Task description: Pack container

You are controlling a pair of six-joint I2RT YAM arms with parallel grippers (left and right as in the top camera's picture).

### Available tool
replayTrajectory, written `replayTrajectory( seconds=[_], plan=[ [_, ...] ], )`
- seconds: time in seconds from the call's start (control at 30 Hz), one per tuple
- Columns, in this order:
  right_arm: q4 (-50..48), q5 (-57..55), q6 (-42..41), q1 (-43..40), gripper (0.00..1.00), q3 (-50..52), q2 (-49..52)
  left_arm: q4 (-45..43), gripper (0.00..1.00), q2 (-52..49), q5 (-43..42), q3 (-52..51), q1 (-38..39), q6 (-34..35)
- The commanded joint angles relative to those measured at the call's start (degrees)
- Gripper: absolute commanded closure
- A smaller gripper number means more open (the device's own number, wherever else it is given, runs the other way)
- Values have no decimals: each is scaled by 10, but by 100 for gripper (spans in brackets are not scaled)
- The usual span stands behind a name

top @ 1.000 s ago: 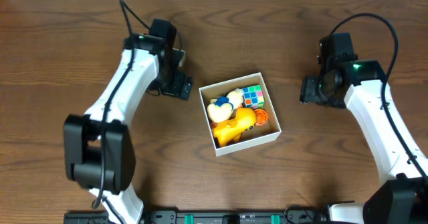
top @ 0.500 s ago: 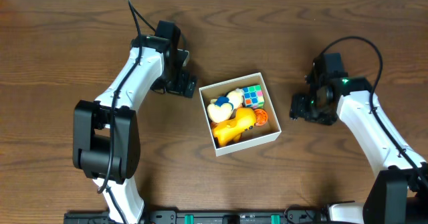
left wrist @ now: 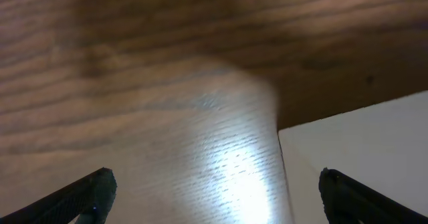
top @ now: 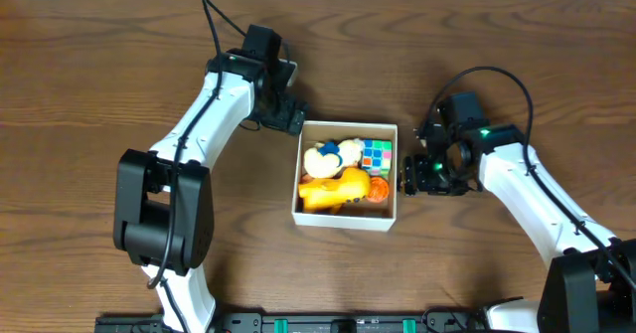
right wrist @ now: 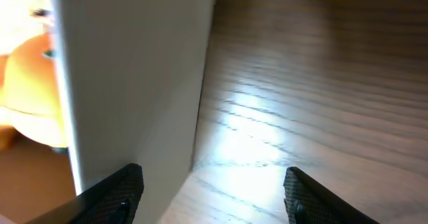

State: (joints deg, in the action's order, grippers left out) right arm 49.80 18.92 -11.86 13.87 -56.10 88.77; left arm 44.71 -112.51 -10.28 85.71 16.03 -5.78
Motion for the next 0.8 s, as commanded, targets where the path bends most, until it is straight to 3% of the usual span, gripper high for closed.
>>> replayTrajectory(
  seconds=[0.0, 0.4, 0.77],
  plan=[
    [-8, 36, 15, 14, 29, 1, 4, -3, 1, -4, -13, -3, 17, 3],
    [-15, -24, -17, -12, 30, 1, 4, 17, 1, 3, 42, -2, 2, 3],
    [-74, -24, -16, -37, 29, 1, 4, 185, 1, 27, 50, -2, -15, 4]
  ],
)
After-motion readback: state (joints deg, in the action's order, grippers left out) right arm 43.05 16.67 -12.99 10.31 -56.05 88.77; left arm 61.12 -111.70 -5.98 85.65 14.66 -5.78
